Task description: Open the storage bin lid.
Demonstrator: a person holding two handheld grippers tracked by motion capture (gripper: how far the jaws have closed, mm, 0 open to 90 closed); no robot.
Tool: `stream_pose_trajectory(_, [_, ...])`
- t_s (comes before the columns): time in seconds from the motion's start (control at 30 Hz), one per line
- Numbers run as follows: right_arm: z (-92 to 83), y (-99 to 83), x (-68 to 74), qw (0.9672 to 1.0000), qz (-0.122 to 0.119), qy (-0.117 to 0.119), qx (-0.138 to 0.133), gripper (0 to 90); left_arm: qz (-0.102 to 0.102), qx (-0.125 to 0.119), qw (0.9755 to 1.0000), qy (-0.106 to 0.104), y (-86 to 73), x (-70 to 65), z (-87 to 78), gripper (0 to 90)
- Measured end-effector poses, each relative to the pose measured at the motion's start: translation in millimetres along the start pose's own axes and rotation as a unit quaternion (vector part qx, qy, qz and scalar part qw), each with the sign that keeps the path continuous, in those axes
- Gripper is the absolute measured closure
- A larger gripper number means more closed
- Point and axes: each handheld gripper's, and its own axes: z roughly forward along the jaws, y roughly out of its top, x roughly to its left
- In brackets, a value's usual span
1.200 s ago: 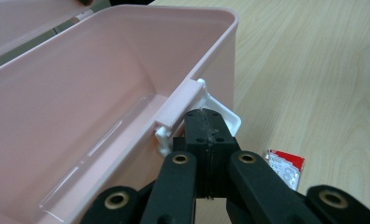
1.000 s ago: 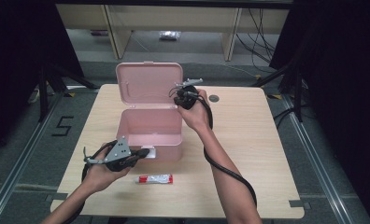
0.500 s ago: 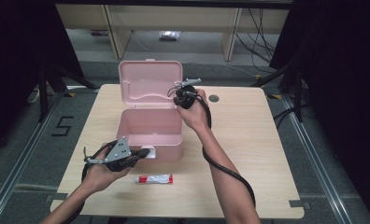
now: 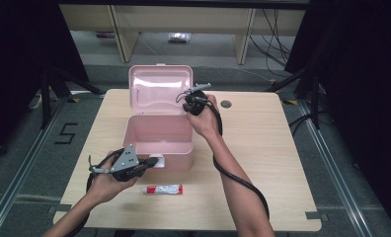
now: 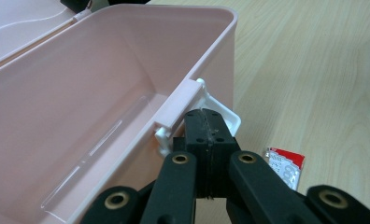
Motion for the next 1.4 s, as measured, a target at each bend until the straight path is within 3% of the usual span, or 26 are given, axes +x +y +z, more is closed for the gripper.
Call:
stream_pose_trajectory(0.23, [-4.8,-1.0,0.9,0.9998,0.006,-0.002,-0.017,88.9,0.001,0.0,1.0,0.0,0.1,-0.2,0.1,89.9])
stream_pose_trajectory(0.3, [-11.3,0.0,0.2,0.9997,-0.003,0.001,-0.023,89.0,0.002,0.002,1.0,0.0,0.4,-0.1,-0.1,90.0])
stream_pose_trajectory(0.33, [-13.5,0.2,2.1,0.9996,0.008,0.005,-0.026,89.1,0.002,0.002,1.0,0.0,0.4,-0.1,-0.1,90.0])
stream_pose_trajectory(0.37, [-15.9,0.9,0.7,0.9995,-0.011,0.0,-0.029,89.3,0.002,0.002,1.0,-0.001,0.3,-0.2,-0.1,90.0])
stream_pose_trajectory(0.43, [-23.0,1.1,2.4,0.9996,-0.004,0.005,-0.027,90.0,-0.003,-0.001,1.0,0.0,-0.3,-0.5,0.2,90.0])
stream_pose_trajectory(0.5, [-29.3,1.1,1.4,0.9988,-0.028,0.006,-0.04,90.0,-0.001,0.0,1.0,-0.001,-0.2,0.3,-0.1,90.0])
stream_pose_trajectory(0.53, [-34.4,0.4,3.0,0.9992,-0.019,0.014,-0.033,90.0,-0.002,0.0,1.0,-0.003,-0.3,0.4,0.1,90.0])
stream_pose_trajectory(0.57, [-36.8,-0.3,3.0,0.9986,-0.025,0.014,-0.044,90.0,-0.003,0.0,1.0,-0.004,-0.2,0.0,0.3,90.0])
stream_pose_trajectory(0.6, [-42.2,-0.5,2.4,0.9987,-0.03,0.02,-0.037,90.0,-0.002,0.0,1.0,-0.002,0.0,0.0,0.2,90.0])
stream_pose_trajectory(0.67, [-49.8,-2.4,3.2,0.9988,-0.017,0.032,-0.033,90.0,0.0,0.001,1.0,-0.003,0.3,0.5,0.3,90.0])
stream_pose_trajectory(0.73, [-57.2,-5.2,0.2,0.9984,-0.026,0.028,-0.043,90.0,-0.002,0.001,1.0,-0.001,0.4,-0.1,0.4,90.0])
stream_pose_trajectory(1.03, [-82.4,-24.6,-4.6,0.9976,-0.037,0.057,-0.011,88.3,-0.001,-0.005,1.0,-0.005,0.8,1.3,1.1,89.5])
stream_pose_trajectory(1.1, [-87.3,-30.4,-4.2,0.9977,-0.035,0.057,-0.004,87.2,0.0,-0.005,1.0,-0.006,1.0,1.6,1.2,89.2])
stream_pose_trajectory(1.13, [-90.6,-32.7,-5.6,0.9975,-0.046,0.053,0.001,86.9,-0.002,-0.008,1.0,-0.006,1.0,1.8,1.4,89.0])
stream_pose_trajectory(1.23, [-96.3,-42.1,-6.6,0.9978,-0.039,0.054,0.004,85.5,0.004,-0.006,1.0,-0.004,2.1,1.5,1.3,87.6])
stream_pose_trajectory(1.27, [-98.7,-45.5,-8.5,0.9972,-0.049,0.056,0.009,85.0,0.004,-0.008,1.0,-0.004,2.3,1.4,1.3,87.1])
stream_pose_trajectory(1.33, [-101.5,-51.3,-8.8,0.9973,-0.042,0.058,0.013,83.9,0.004,-0.008,0.9999,-0.007,3.2,1.7,0.9,86.3])
stream_pose_trajectory(1.37, [-101.5,-54.4,-10.5,0.9966,-0.056,0.061,0.01,83.3,0.003,-0.011,0.9999,-0.007,3.7,1.8,0.8,86.2])
stream_pose_trajectory(1.4, [-103.0,-58.1,-9.7,0.997,-0.047,0.06,0.013,83.0,0.001,-0.013,0.9999,-0.007,4.4,1.8,0.5,86.0])
